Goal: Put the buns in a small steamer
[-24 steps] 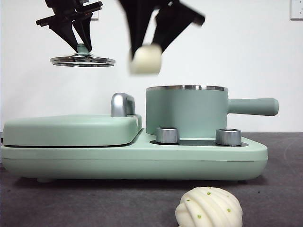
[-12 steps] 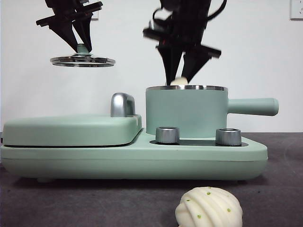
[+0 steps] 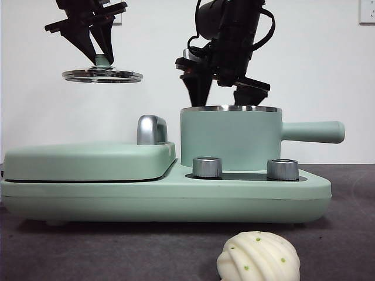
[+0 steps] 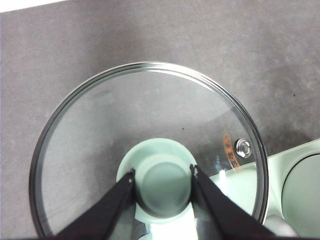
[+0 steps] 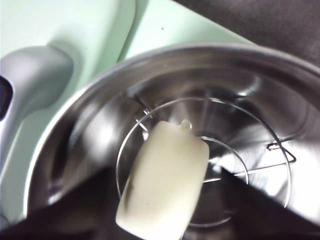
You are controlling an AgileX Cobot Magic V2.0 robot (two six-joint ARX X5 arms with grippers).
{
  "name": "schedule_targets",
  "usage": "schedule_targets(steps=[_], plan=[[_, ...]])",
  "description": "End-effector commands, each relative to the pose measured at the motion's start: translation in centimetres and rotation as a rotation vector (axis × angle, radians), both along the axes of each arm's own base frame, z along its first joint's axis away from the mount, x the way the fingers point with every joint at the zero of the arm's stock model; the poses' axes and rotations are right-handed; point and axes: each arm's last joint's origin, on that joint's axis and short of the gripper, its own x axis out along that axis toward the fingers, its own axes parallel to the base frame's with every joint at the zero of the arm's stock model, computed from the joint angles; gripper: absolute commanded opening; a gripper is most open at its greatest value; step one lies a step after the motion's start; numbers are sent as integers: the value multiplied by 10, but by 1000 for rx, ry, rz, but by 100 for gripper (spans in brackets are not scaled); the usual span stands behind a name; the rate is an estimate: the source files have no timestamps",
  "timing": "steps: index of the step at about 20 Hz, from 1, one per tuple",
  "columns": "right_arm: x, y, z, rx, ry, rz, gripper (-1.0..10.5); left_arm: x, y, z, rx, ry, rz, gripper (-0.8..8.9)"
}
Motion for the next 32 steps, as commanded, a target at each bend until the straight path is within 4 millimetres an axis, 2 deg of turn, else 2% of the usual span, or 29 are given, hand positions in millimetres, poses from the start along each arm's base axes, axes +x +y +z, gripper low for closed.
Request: schedule_targets(steps=[1,4,9,11,14,17,20,24,28,32], plan=[[4,4,2,6,-13,18,530,1,-1,-1,-7,9,1,18],[1,2,27,21,-42,20,530,1,-1,-1,-7,7,1,18],[-21,-11,83,41,-144,26,530,1,-2,-1,-11,5,3,18],[-39,-20,103,55,-181,22,530,1,-2,-1,-20,7,-2,18],[-82,-37,129,75,-212,38,530,1,-3,-1,-29,10,-5,18],[-128,-56,136,85,-202,60,529,1,-3,-1,-41,11,-14,18],[-173,-68,125,73,-159,94,528,0,-5,-1,-40,11,-19,18],[-218,-64,86,15,-29,156,528,0,-8,-1,-40,11,-26,18],[-249,-48,34,-149,72,240,528,-1,-11,-1,-40,11,-34,18],[-263,-21,-17,-81,14,284,528,-2,-13,-1,-40,12,-38,18]])
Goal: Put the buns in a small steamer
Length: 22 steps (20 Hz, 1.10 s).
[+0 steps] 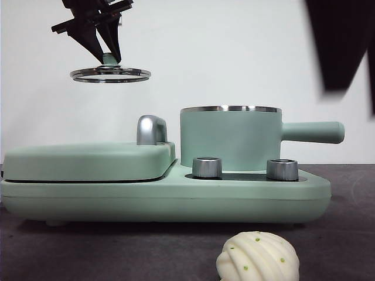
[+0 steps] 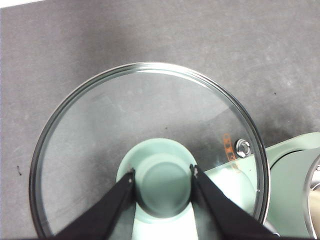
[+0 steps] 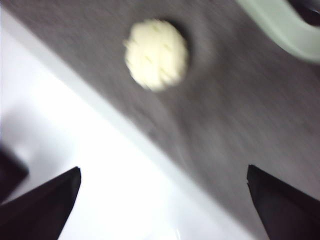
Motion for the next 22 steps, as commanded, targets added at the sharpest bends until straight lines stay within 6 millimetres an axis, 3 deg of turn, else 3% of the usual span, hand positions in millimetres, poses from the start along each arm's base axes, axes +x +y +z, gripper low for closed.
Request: schedule_targets(steps=[1,6,10,15,19,22], plan=[[-3,18,-21,91,-45,-3,528,1,-4,-1,-6,2,-8,18],[-1,29,-68,135,-62,-10,527,0,-6,-1,-6,2,-14,18],[8,39,-90,115,-60,-21,525,0,-7,-1,-6,2,-17,18],[14,45,-105,74,-85,-37,410,0,-7,-1,-6,2,-16,18],[16,44,-105,59,-111,-48,204,0,-7,-1,-7,1,-16,18],[18,45,-103,68,-116,-55,197,0,-7,-1,-7,1,-16,18]])
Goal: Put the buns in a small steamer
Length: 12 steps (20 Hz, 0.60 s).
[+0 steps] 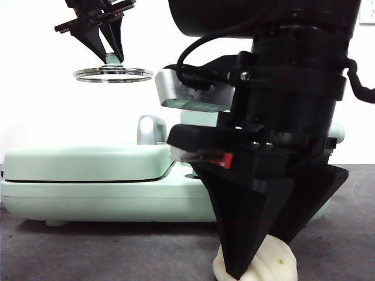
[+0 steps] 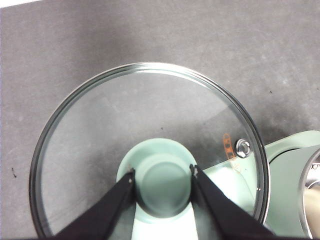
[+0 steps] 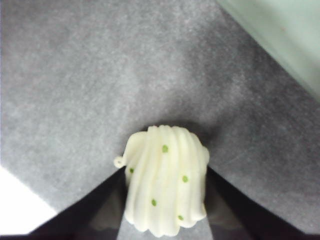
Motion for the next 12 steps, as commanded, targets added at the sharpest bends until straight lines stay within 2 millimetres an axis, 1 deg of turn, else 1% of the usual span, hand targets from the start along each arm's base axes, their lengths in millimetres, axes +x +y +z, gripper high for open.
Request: schedule_targets(steps=[1,3,5,7,8,10,11,12], plan=[[2,4,2,3,1,-9,197,1,-2,-1,-6,0,-4,18],[9,6,18,-4,5,-27,197,1,-2,-1,-6,1,-4,18],[19,9,46,-7,6,-48,197,1,-2,-1,-6,1,-4,18],[33,8,83,0,-6,-69,197,1,-2,-1,-7,-1,-4,18],[42,5,105,9,-21,-75,197,1,-2,-1,-7,-2,-4,18],[62,-6,142,42,-69,-97,198,1,-2,-1,-7,-2,-4,18],[72,-12,157,55,-96,-107,198,1,-2,-1,-7,-1,-4,18],[87,-19,172,65,-126,-124,198,1,-2,-1,-7,-2,-4,18]])
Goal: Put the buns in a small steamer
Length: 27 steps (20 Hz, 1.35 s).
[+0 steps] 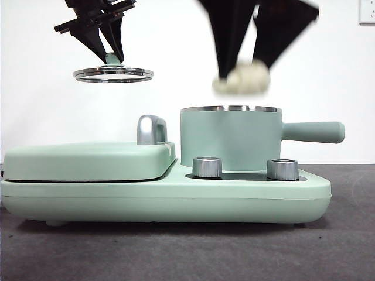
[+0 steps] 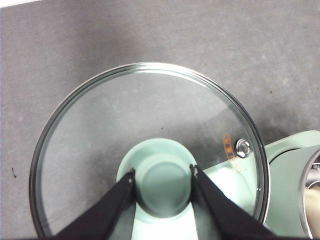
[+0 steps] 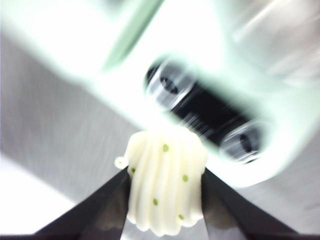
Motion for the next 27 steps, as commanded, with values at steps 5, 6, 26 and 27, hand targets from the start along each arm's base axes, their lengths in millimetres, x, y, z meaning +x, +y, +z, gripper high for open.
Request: schedule_targets(steps=[5,6,26,27], plan=[[86,-24,42,-24,-98,-56,198,2,-2,-2,-7,-1,-4,18],[98,-25,38,-33,-94,-64,199,2,-2,-2,-7,-1,-4,18],[161,-10,-43,-118,64,-41,228,3,-2,-3,-6,2,-4,18],[161,-10,-43,-112,67,-39,229,3,-2,-3,-6,2,-4,18]])
